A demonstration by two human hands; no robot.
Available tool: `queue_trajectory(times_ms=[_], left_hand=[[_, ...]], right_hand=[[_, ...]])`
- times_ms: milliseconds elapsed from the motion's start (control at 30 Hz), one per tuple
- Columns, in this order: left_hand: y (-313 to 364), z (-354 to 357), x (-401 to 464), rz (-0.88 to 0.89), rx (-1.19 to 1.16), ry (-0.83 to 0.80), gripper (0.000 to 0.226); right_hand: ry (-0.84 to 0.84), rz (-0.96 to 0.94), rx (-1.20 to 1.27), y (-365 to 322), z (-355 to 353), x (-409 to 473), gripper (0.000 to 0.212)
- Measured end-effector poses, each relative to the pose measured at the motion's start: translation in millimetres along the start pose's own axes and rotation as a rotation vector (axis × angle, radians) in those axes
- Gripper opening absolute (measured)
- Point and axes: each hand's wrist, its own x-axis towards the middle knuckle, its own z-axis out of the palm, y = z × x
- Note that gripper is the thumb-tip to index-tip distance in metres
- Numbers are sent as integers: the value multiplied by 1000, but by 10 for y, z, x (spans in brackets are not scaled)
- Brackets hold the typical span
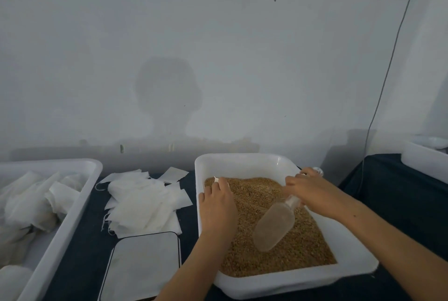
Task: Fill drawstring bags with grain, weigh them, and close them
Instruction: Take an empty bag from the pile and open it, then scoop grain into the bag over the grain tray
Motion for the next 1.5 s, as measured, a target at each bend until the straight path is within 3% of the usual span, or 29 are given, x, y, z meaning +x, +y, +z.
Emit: queue_trajectory(times_ms=[233,433,600,733,1100,1233,1500], left_hand=[[-21,13,10,33,-32,-3,31],[-30,6,18,97,-74,13,29],[-156,-73,251,288,-42,-196,38],[-193,-16,290,453,56,-335,20],[-140,132,316,704,115,-407,15],[-157,107,285,719,20,-335,11],[-149,-17,245,683,-159,-218,11]], right_hand=[[6,-98,159,-330,208,44,18],[-164,-95,425,-401,196,-9,19],[-249,7,689,-211,122,-160,12],[-209,82,782,35,-5,-313,16],[-129,326,440,258,-262,-367,11],[-161,355,298,177,-301,-266,14],[-77,239,65,153,-457,-36,26]])
